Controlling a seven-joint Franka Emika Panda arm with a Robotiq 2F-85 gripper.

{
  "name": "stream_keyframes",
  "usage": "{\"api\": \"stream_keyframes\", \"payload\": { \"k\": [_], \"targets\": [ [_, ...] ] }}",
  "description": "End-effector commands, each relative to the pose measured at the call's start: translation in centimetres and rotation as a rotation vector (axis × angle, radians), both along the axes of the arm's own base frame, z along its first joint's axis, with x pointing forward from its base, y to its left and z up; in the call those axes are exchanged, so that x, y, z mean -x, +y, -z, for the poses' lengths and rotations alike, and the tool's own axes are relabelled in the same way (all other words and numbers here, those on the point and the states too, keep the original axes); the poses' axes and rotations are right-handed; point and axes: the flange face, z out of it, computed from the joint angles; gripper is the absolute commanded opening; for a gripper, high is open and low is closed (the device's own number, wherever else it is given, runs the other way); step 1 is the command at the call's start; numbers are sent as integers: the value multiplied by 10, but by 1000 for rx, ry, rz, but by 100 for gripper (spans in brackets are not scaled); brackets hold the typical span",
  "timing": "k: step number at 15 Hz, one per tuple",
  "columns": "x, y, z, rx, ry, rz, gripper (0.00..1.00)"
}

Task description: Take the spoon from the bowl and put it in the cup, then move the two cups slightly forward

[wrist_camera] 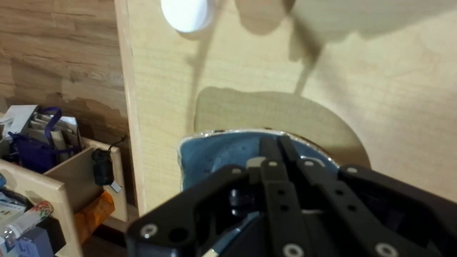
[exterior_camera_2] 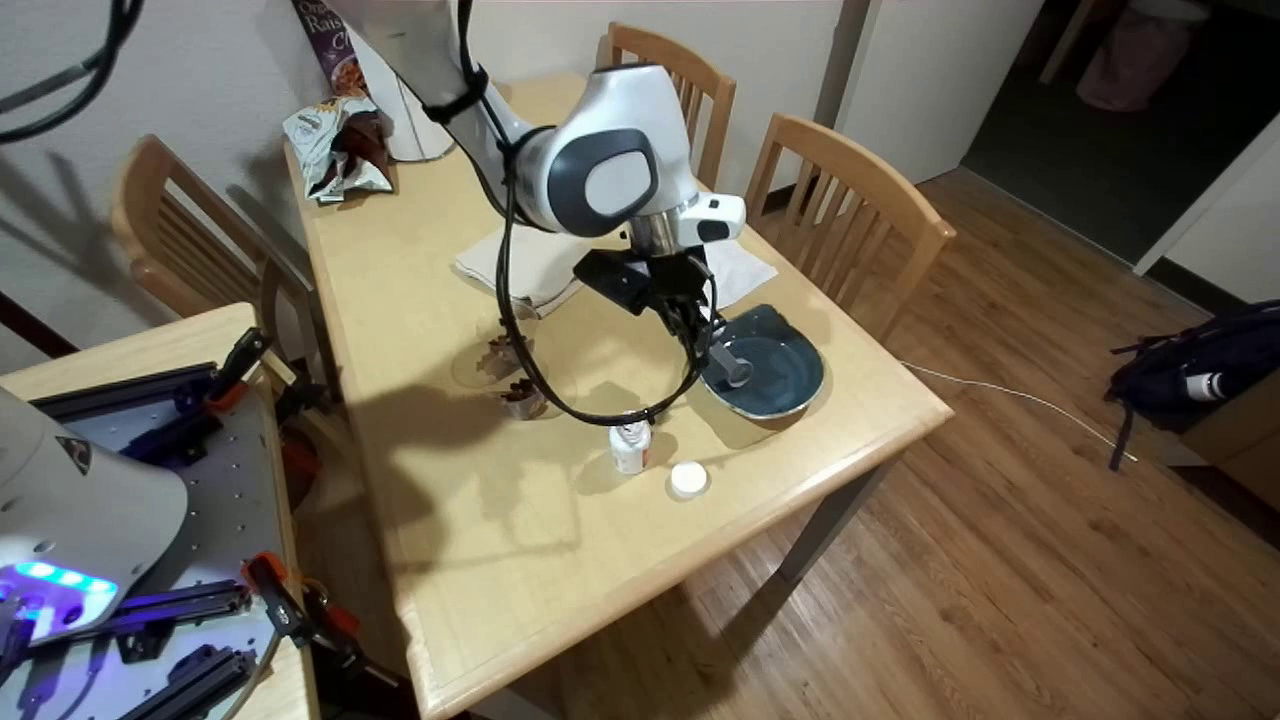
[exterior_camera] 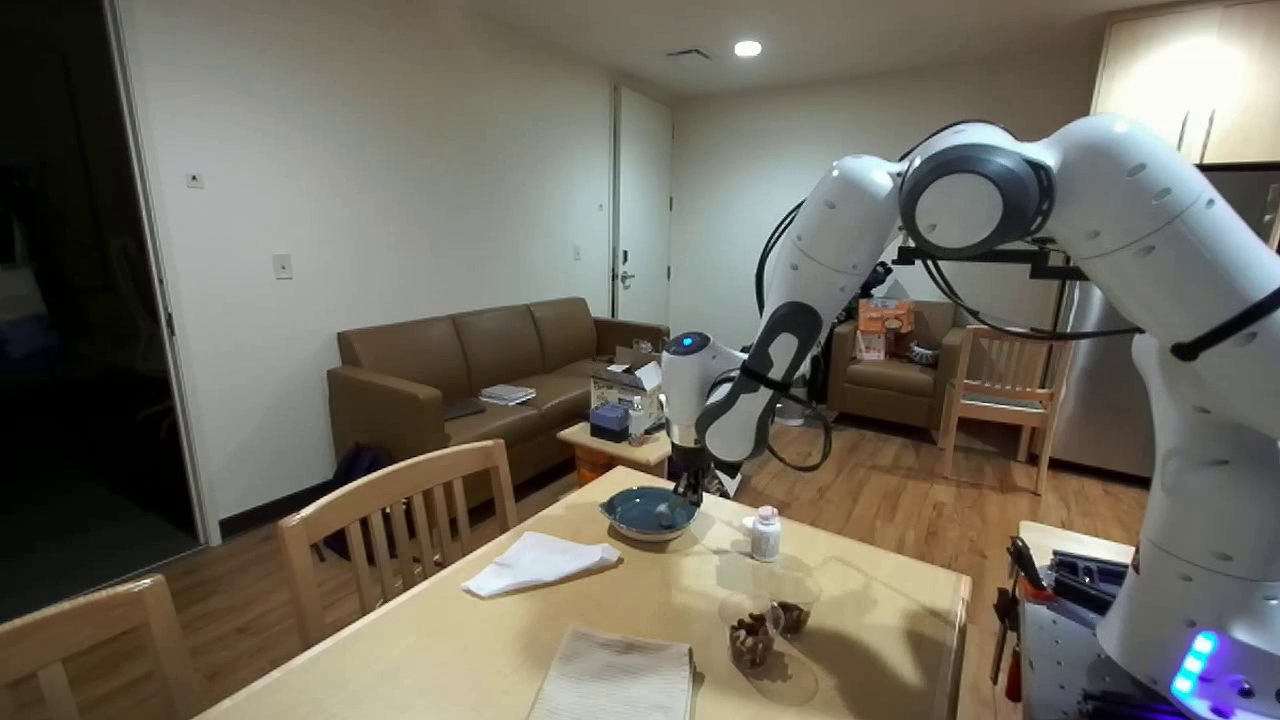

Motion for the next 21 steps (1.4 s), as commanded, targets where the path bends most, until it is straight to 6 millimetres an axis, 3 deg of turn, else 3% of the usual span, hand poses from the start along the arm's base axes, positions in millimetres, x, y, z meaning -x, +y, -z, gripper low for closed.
{"api": "stream_keyframes", "payload": {
  "k": [1,6,10,13,14,15,21],
  "targets": [
    [26,15,-21,-1,123,-54,5],
    [56,43,-48,3,118,-149,5],
    [80,55,-70,26,110,-190,5],
    [93,58,-71,14,133,-216,5],
    [95,57,-68,7,134,-214,6],
    [83,61,-66,14,131,-212,5],
    [85,63,-65,2,134,-213,5]
  ]
}}
